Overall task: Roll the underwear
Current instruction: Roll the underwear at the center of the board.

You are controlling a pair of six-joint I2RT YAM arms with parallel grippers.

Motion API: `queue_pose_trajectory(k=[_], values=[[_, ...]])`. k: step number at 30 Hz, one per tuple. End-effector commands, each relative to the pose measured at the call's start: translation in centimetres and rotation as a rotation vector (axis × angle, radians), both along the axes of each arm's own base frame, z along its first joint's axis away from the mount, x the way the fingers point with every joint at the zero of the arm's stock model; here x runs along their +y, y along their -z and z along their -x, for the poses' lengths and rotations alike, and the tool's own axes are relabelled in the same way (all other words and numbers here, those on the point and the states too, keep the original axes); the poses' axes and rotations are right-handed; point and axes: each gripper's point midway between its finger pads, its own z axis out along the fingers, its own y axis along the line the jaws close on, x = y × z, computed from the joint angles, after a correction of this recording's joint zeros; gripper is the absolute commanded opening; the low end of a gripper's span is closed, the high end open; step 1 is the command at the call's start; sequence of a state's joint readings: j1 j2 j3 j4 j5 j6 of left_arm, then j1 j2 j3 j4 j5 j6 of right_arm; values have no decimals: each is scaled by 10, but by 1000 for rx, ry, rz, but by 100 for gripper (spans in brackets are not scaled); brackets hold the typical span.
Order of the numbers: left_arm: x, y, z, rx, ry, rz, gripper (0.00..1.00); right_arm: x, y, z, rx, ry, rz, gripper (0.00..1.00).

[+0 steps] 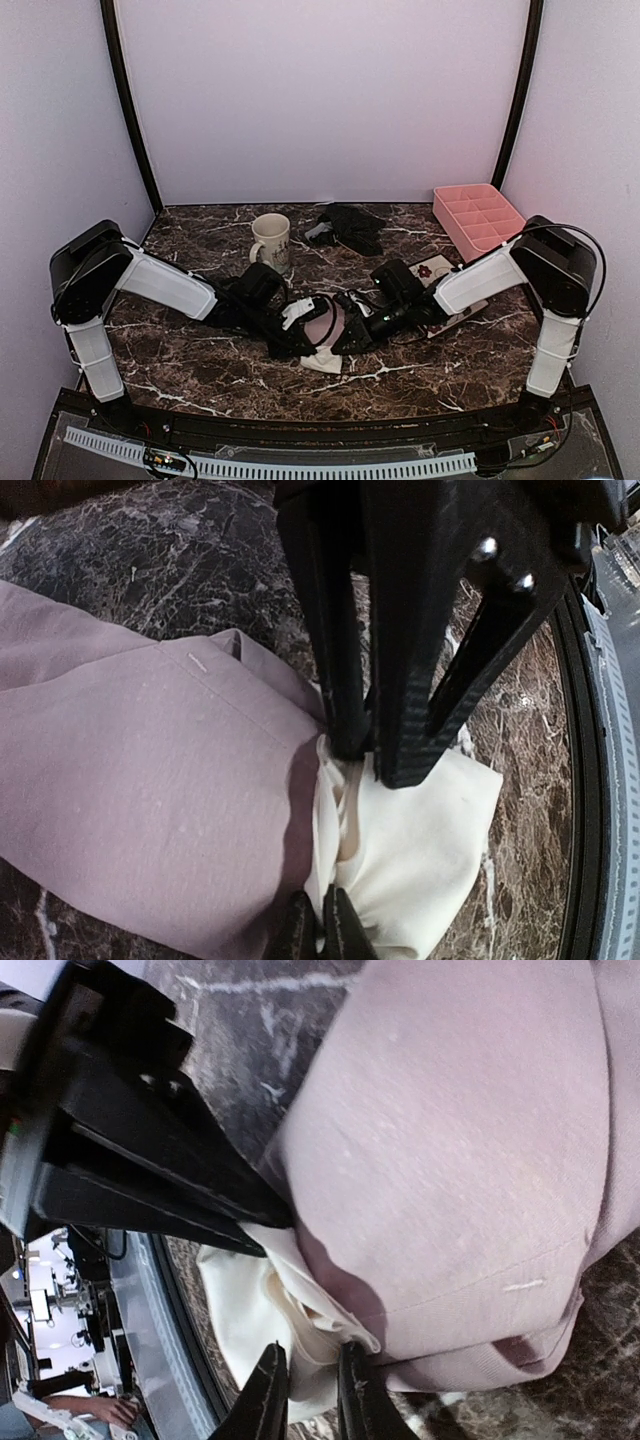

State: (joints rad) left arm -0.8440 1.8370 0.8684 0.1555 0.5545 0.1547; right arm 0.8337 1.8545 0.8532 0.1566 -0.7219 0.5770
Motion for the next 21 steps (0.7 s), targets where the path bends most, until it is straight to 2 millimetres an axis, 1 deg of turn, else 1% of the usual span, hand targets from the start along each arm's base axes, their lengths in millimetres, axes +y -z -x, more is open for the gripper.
queue_pose_trajectory(k=[1, 5, 8, 9, 10, 11, 12, 14, 16, 18, 21], values=[[2, -8, -8, -22, -45, 26, 13, 10, 12, -1, -19, -43, 19, 19], [5, -32, -8, -96, -33, 64, 33, 4, 30, 4, -4, -55, 83, 18], [16, -54, -4, -216, -7, 100, 56, -1, 36, 9, -5, -76, 123, 18], [20, -58, 2, -252, 21, 111, 61, -2, 36, 10, -6, -81, 127, 17], [24, -67, 6, -302, 50, 124, 64, -3, 37, 11, -6, -86, 133, 17], [27, -69, 12, -352, 84, 122, 64, -4, 38, 11, -8, -89, 139, 17], [29, -68, 19, -390, 122, 116, 65, -4, 38, 12, -9, -92, 141, 17], [26, -68, 31, -452, 204, 106, 65, -3, 38, 11, -10, -96, 140, 17], [21, -63, 40, -475, 264, 86, 65, -1, 37, 10, -12, -101, 141, 17], [14, -56, 43, -508, 310, 63, 65, 0, 37, 10, -16, -107, 142, 17], [3, -44, 42, -552, 354, 33, 64, 2, 36, 9, -18, -116, 141, 17]])
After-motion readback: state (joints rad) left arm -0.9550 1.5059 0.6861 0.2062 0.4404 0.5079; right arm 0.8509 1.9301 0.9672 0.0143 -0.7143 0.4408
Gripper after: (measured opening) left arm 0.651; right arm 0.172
